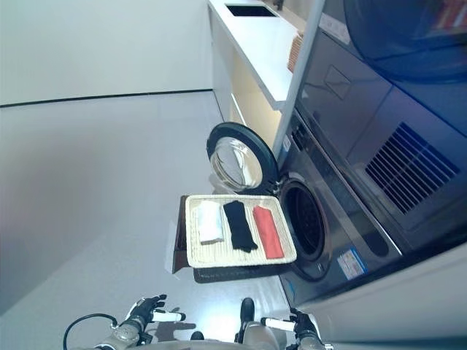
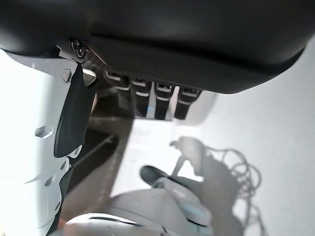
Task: Pick up the clothes and place them into the washing machine
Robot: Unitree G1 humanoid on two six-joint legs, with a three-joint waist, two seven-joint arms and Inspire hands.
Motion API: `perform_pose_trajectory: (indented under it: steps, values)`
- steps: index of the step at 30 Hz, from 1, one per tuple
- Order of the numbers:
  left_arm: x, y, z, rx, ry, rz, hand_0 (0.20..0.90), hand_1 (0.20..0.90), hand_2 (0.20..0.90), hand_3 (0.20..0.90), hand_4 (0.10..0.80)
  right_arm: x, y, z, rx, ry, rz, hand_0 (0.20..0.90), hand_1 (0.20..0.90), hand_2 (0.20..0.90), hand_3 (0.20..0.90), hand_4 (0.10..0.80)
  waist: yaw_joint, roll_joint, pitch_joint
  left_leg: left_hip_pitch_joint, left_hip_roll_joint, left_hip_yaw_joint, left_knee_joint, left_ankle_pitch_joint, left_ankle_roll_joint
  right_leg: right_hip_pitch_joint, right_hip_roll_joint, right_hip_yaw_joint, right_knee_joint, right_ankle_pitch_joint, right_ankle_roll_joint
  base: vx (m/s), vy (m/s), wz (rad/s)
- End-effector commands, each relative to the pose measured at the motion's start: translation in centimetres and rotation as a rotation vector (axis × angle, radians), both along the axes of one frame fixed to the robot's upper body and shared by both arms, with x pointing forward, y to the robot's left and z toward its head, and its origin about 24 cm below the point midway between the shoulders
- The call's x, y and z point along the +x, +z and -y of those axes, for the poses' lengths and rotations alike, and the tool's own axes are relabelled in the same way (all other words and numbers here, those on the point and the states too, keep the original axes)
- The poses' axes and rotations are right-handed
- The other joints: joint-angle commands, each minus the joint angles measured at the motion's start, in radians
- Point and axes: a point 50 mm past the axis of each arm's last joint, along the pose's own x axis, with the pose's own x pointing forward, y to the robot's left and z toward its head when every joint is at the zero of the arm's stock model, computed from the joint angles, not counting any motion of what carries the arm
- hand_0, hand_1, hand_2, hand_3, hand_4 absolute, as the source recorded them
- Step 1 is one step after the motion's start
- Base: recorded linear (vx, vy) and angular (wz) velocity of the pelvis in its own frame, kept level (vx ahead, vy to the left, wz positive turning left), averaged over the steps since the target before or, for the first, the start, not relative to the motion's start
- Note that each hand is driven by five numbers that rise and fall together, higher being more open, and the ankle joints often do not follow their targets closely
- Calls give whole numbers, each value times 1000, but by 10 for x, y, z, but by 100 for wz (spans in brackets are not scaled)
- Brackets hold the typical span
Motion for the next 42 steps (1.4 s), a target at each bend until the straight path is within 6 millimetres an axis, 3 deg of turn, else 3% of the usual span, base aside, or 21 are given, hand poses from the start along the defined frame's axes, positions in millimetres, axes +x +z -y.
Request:
perform_pose_trajectory:
  steps: [1, 2, 3, 6, 9, 12, 14, 16, 20, 21, 22, 24, 26, 27, 29, 32, 33, 34, 38, 39, 42]
  values:
    - [48, 18, 5, -20, -40, 180, 900, 900, 900, 900, 800, 26, 12, 21, -58, 34, 98, 900, 900, 900, 900, 800, 0, -18, 13, -82, 11, 20, 417, -38, -123, 96, 43, 41, -73, -29, 4, 105, -110, 29]
    - [50, 18, 8, -29, -41, 190, 900, 900, 900, 900, 800, 26, 12, 22, -60, 30, 101, 900, 900, 900, 900, 800, 13, -29, 28, -131, -2, 0, 532, 3, -131, 127, 44, 58, -80, -36, -11, 131, -103, 8]
    - [47, 17, 9, -39, -31, 186, 900, 900, 900, 900, 800, 25, 12, 21, -60, 33, 96, 900, 900, 900, 900, 800, 34, -43, 41, -197, -23, -14, 646, 13, -119, 174, 44, 72, -97, -45, -23, 177, -116, 6]
    - [40, 14, 9, -43, -14, 168, 900, 900, 900, 900, 800, 26, 11, 19, -59, 46, 96, 900, 900, 900, 900, 800, 53, -55, 44, -276, -5, -13, 656, 19, -105, 200, 40, 92, -98, -59, -28, 114, -25, -22]
    - [33, 12, 4, -25, 21, 154, 900, 900, 900, 900, 800, 31, 12, 16, -60, 56, 106, 900, 900, 900, 900, 800, 83, -64, 51, -319, 40, -22, 489, 0, -89, 224, 37, 127, -92, -89, -14, 174, 56, -24]
    - [28, 11, -1, -2, 40, 136, 900, 900, 900, 900, 800, 35, 14, 18, -65, 48, 118, 900, 900, 900, 900, 800, 109, -24, 46, -309, 107, -69, 168, 122, -123, 276, 64, 160, -108, -136, 3, 244, 147, -34]
    - [23, 9, -2, 4, 47, 117, 900, 900, 900, 900, 800, 35, 14, 20, -69, 28, 121, 900, 900, 900, 900, 800, 117, -8, 38, -307, 127, -67, 64, 165, -137, 309, 61, 176, -114, -170, 16, 252, 173, -41]
    - [19, 8, -4, 7, 53, 106, 900, 900, 900, 900, 800, 34, 14, 21, -69, 28, 117, 900, 900, 900, 900, 800, 125, 1, 17, -279, 111, -88, 52, 153, -131, 316, 43, 190, -99, -185, 30, 229, 200, -52]
    - [24, 10, -9, 18, 37, 121, 900, 900, 900, 900, 800, 34, 15, 26, -78, -12, 113, 900, 900, 900, 900, 800, 137, -5, -19, -259, 72, -36, 89, 110, -116, 310, -24, 193, -63, -183, 74, 217, 215, -85]
    - [26, 12, -13, 26, 35, 128, 900, 900, 900, 900, 800, 38, 17, 28, -84, -16, 124, 900, 900, 900, 900, 800, 142, -3, -22, -248, 60, -8, 101, 84, -97, 275, -45, 191, 32, -179, 90, 161, 186, -67]
    - [26, 12, -13, 26, 35, 128, 900, 900, 900, 900, 800, 38, 17, 28, -84, -16, 125, 900, 900, 900, 900, 800, 144, -4, -22, -248, 59, -6, 102, 82, -97, 273, -45, 193, 35, -180, 90, 137, 170, -45]
    - [30, 14, -18, 34, 45, 146, 900, 900, 900, 900, 800, 50, 21, 29, -101, 12, 156, 900, 900, 900, 900, 800, 150, 7, -1, -233, 60, 18, 109, 64, -83, 199, -47, 137, 133, -162, 97, 27, 98, -35]
    - [35, 17, -21, 41, 56, 165, 900, 900, 900, 900, 800, 65, 28, 30, -126, 44, 196, 900, 900, 900, 900, 800, 156, 11, 19, -213, 64, 40, 101, 48, -95, 142, -75, -19, 82, -132, 90, 4, 30, -58]
    - [39, 19, -21, 45, 50, 182, 900, 900, 900, 900, 800, 72, 31, 30, -147, 72, 213, 900, 900, 900, 900, 800, 152, 9, 27, -200, 69, 47, 99, 38, -101, 122, -83, -48, 48, -115, 82, 107, -27, -66]
    - [44, 22, -22, 49, 61, 208, 900, 900, 900, 900, 800, 80, 34, 30, -171, 118, 232, 900, 900, 900, 900, 800, 135, 3, 34, -189, 60, 31, 98, 37, -101, 128, -75, 13, 22, -105, 82, 149, -31, -22]
    - [51, 24, -13, 28, 66, 247, 900, 900, 900, 900, 800, 96, 44, 37, -282, 232, 247, 900, 900, 900, 900, 800, 147, -5, 36, -186, 61, 39, 64, 42, -109, 145, -99, -41, -47, -72, 93, 51, -57, 20]
    - [63, 28, -4, 10, 44, 291, 900, 900, 900, 900, 800, 120, 58, 40, -362, 326, 291, 900, 900, 900, 900, 800, 149, -1, 54, -205, 63, 38, 61, 50, -115, 134, -97, -52, -67, -65, 93, -53, -51, 15]
    - [64, 28, -4, 10, 44, 292, 900, 900, 900, 900, 800, 120, 58, 40, -362, 326, 292, 900, 900, 900, 900, 800, 149, 0, 54, -205, 63, 38, 61, 50, -115, 134, -97, -53, -67, -65, 93, -102, -49, 13]
    - [94, 44, 9, -22, 70, 418, 900, 900, 900, 900, 800, 165, 89, 42, -494, 432, 392, 900, 900, 900, 900, 800, 157, 7, 120, -279, 62, 22, 74, 62, -123, 82, -98, -56, -77, -52, 91, -150, -57, 10]
    - [108, 54, 10, -40, 108, 483, 900, 900, 900, 900, 800, 184, 104, 41, -535, 452, 445, 900, 900, 900, 900, 800, 164, 11, 159, -328, 61, 15, 93, 65, -124, 35, -98, -53, -58, -53, 88, -183, -55, 1]
    - [124, 65, 12, -72, 130, 548, 900, 900, 900, 900, 800, 202, 122, 39, -569, 455, 508, 900, 900, 900, 900, 800, 166, 20, 202, -388, 61, 18, 133, 67, -128, -23, -100, -63, -15, -61, 81, -138, -47, 1]
